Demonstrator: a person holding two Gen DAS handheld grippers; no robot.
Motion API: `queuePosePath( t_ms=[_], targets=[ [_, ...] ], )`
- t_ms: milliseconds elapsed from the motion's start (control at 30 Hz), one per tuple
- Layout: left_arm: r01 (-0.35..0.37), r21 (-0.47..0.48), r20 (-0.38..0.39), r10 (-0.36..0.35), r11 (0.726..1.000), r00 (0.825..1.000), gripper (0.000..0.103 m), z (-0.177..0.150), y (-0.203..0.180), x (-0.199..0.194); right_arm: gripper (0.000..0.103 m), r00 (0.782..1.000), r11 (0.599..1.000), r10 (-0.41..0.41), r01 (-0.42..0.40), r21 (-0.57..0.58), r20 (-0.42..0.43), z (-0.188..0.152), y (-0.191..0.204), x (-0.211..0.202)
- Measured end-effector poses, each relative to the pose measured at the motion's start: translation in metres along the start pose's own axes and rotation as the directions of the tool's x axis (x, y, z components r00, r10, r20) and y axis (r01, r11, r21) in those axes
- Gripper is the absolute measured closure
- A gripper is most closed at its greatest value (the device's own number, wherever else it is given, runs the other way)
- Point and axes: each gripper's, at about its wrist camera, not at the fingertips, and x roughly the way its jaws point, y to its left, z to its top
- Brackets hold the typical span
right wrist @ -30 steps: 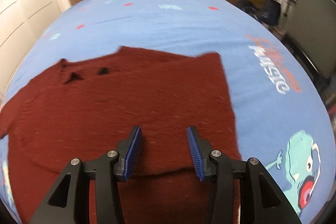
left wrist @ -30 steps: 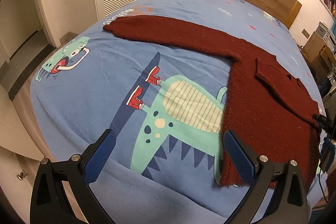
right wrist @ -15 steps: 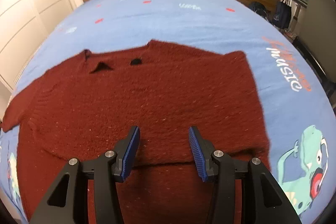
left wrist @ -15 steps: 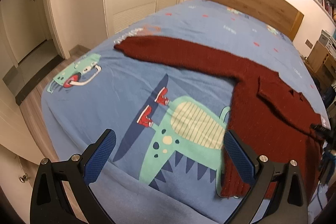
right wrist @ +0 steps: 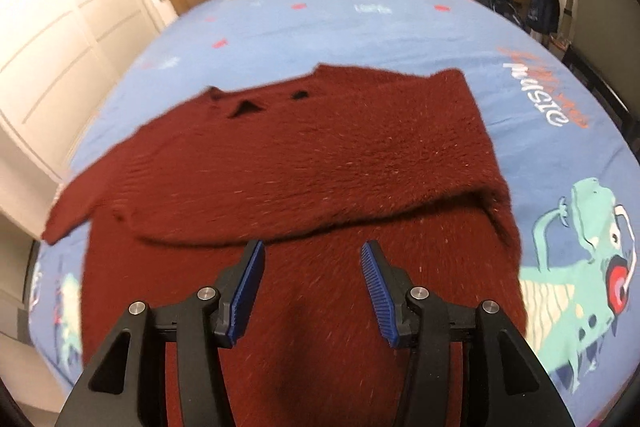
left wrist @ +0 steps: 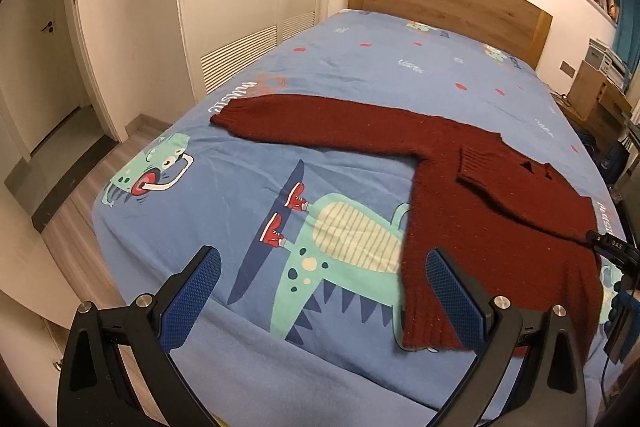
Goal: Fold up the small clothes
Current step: 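Release the sleeve onto the body and withdraw the right gripper, then grasp the cuff of the other sleeve with the left gripper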
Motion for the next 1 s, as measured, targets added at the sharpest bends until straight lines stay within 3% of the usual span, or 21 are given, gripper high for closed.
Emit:
queuePosePath(
  t_ms=[267, 467, 700, 1000],
  targets=[
    [0.038, -0.006, -0.003, -0.038, 0.999, 0.999, 0.002, -0.003, -0.002, -0.019, 0.050, 0.995, 0.997, 0.062, -0.059, -0.042, 0.079, -0.027, 0.018, -0.065],
    [0.047, -0.089, -0.008, -0.047, 0.995, 0.999, 0.002, 0.001, 0.022, -0.012, 0.049, 0.994, 0.994, 0.075, -0.067, -0.090, 0.084, -0.044, 0.030, -0.086],
    [0.043, -0.203, -0.019, -0.048, 0.978, 0.999, 0.002, 0.023, 0.071, 0.020, 0.049, 0.995, 0.990, 0.057, -0.047, -0.134, 0.078, -0.056, 0.042, -0.093],
    [0.073, -0.316, -0.039, -0.089, 0.946, 0.995, 0.002, 0.060, 0.126, 0.096, 0.049, 0.998, 0.993, 0.010, -0.002, -0.118, 0.063, -0.058, 0.042, -0.084]
  ],
)
